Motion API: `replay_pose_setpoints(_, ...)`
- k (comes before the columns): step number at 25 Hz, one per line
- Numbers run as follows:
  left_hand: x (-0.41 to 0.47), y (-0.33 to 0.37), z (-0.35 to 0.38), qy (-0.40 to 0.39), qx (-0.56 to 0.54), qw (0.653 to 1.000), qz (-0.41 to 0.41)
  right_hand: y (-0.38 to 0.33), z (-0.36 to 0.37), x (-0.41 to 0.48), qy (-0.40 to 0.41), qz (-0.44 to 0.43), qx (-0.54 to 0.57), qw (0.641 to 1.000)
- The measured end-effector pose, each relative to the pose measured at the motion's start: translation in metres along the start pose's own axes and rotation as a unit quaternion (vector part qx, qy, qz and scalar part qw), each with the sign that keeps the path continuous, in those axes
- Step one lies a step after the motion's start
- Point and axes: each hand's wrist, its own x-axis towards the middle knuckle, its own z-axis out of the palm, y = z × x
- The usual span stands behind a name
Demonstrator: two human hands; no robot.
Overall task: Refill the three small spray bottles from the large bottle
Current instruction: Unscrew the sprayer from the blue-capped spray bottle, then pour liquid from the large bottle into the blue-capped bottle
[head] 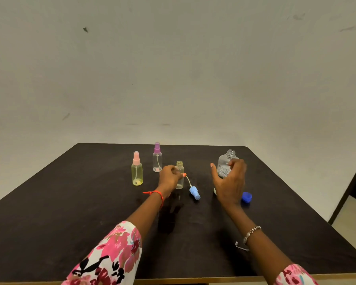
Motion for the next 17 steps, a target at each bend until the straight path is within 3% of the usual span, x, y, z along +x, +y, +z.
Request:
replay_pose_setpoints(2, -0.001, 0.001, -0.002, 0.001, -0.005, 1.000, 0.002, 0.011, 0.003, 0.005, 0.008, 0.074, -0.008, 0.997)
replay_pose_setpoints(5, -0.004, 0.005, -0.004, 0.001, -0.017, 1.000, 0.006, 0.027, 0.009, 0.009, -0.112, 0.204, 0.009, 0.972)
replay_pose_setpoints(7, -0.007, 0.011, -0.007, -0.004, -0.029, 0.999, 0.019, 0.032, 0.011, 0.015, -0.156, 0.237, 0.059, 0.957)
replay_pose_setpoints(12, -0.008, 0.037, -0.020, 0.001, -0.051, 0.996, 0.068, 0.016, 0.012, 0.042, -0.190, 0.188, 0.059, 0.962)
replay_pose_setpoints(17, -0.003, 0.075, -0.037, 0.033, -0.068, 0.992, 0.105, -0.028, 0.009, 0.094, -0.232, 0.066, 0.008, 0.971)
